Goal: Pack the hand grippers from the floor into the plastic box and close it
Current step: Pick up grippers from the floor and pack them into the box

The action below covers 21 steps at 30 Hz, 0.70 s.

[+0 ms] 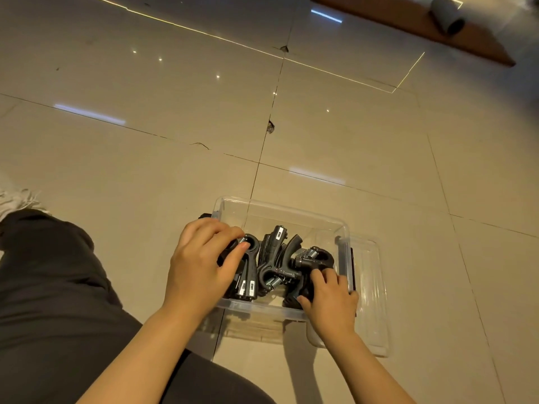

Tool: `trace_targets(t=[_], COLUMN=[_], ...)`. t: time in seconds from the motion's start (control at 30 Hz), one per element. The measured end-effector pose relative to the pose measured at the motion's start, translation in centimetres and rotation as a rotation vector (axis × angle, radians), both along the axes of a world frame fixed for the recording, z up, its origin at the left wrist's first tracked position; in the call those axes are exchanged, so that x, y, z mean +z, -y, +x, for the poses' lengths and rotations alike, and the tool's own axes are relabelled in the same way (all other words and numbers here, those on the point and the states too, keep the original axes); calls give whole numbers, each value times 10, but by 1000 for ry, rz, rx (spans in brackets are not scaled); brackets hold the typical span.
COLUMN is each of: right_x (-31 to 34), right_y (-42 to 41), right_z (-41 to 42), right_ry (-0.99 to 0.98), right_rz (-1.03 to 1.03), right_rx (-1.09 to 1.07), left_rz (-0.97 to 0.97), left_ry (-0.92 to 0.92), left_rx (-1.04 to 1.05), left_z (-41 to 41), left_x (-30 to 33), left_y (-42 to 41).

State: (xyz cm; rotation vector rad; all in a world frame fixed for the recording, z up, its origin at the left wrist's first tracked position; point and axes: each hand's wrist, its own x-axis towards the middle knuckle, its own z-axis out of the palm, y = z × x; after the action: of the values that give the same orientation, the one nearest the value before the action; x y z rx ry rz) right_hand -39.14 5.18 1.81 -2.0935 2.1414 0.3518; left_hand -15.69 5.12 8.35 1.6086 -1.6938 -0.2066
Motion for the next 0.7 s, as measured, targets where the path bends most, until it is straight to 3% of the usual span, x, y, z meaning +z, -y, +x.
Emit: trace_targets(t=[0.43, 0.63, 0.7], right_x=[10, 54, 65], right_y=[17, 9, 3], right_z=[3, 39, 59], right_ry=[111, 750, 890], right_rz=[271, 110, 55], right_rx=[-70, 1, 47], left_rz=[-47, 78, 10], left_ry=[40, -279, -178], left_rx=[-24, 75, 3], left_z=[1, 3, 1], left_x=[-1, 11, 13], left_y=[-3, -3, -4])
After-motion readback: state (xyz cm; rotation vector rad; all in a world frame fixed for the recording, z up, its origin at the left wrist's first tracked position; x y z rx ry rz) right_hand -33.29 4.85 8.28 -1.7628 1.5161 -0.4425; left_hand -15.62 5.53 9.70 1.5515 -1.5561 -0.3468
